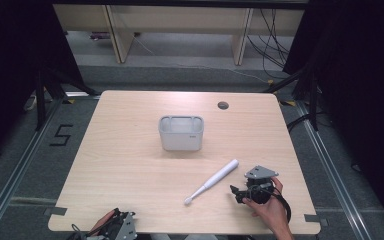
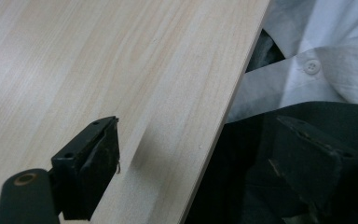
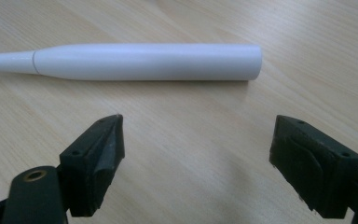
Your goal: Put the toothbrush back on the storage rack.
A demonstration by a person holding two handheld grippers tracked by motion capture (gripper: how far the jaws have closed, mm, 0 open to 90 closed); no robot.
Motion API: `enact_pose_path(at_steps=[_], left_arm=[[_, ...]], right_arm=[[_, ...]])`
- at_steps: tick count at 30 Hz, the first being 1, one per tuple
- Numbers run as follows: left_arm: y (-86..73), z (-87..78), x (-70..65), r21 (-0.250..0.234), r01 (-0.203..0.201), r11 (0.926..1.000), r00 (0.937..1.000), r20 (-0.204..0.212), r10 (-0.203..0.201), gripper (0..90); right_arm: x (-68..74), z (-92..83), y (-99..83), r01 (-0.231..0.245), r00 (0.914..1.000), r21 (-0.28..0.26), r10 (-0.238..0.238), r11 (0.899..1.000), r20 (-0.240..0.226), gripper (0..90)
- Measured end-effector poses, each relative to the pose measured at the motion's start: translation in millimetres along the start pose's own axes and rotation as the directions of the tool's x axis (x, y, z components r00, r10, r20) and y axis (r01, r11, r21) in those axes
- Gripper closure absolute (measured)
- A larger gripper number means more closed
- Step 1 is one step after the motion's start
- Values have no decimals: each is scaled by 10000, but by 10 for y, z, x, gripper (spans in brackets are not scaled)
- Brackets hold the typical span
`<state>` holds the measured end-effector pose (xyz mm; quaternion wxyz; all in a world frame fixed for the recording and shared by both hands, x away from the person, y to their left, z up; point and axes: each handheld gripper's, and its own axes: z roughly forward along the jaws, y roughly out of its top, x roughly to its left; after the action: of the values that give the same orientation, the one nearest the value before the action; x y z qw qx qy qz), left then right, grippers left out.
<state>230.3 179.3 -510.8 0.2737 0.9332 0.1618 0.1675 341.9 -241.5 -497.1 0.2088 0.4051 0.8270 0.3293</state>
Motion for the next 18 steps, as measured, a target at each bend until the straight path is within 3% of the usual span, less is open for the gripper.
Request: enact_pose_path(at_steps=[4,5,7,12,13,18], left_arm=[[-3,9,1,-106,-22,9999,9999,-124,21,152],[-3,10,-1,-108,-17,9999,9999,-119,16,152],[-4,10,-1,-106,-21,9999,9999,-111,20,152],[-5,12,-2,-90,-33,10000,9999,-118,32,152],[-5,13,-1,-84,-43,10000,9999,-126,42,152],[-5,16,-2,-76,-30,10000,9999,-125,29,152]], right_arm=[[21,-1,13,42,9999,125,-41,9999,-105,199],[5,10,20,331,9994,-116,-331,9994,-52,203],[31,2,22,71,10000,-131,-71,9999,-22,212],[3,0,56,534,9986,-355,-532,9979,74,265],[7,-4,58,340,9994,-378,-338,9987,68,290],[-2,-17,96,393,9992,-703,-400,9967,-76,447]])
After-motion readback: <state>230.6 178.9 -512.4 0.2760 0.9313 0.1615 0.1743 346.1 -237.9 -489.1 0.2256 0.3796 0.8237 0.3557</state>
